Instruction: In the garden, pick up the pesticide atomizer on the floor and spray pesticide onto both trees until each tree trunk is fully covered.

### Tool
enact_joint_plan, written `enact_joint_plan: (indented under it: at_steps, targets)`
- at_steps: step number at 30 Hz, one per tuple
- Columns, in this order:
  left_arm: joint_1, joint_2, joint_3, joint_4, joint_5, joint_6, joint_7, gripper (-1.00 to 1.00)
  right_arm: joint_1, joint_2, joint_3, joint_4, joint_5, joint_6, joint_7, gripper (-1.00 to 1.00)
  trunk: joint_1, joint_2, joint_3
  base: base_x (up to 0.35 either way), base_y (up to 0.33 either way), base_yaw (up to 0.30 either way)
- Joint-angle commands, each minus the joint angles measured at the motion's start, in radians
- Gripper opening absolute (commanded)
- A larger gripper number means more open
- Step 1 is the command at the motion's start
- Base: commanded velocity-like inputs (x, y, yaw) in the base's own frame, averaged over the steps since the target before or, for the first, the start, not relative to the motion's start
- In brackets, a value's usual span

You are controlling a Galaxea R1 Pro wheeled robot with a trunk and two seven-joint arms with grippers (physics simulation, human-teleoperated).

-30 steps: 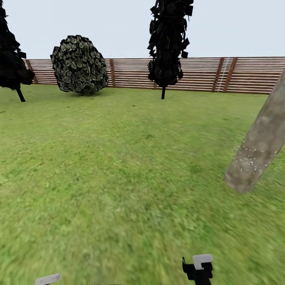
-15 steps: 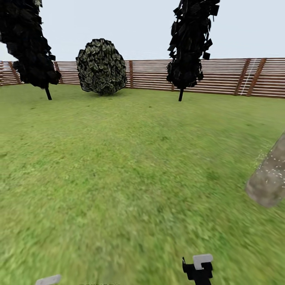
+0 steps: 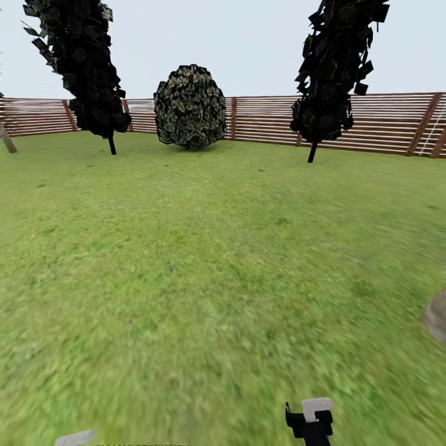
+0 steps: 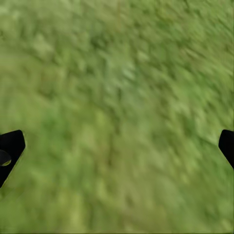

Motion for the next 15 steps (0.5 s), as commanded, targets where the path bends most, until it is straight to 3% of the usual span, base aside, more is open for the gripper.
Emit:
enact_joint_plan:
  at_steps: [1,15]
  targets:
    - [-0.001,0.0,0.009,0.001,-0.005,-0.003,-0.005,-1.0,0.0,0.0,-0.005,0.001,0.01,-0.002,-0.005,1.0,0.0,0.0,0.0,0.0,0.0,0.277]
    - [-0.001,0.0,0.009,0.001,-0.005,-0.003,-0.005,-1.0,0.0,0.0,-0.006,0.0,0.008,-0.002,-0.007,1.0,0.0,0.0,0.007,0.0,0.0,0.277]
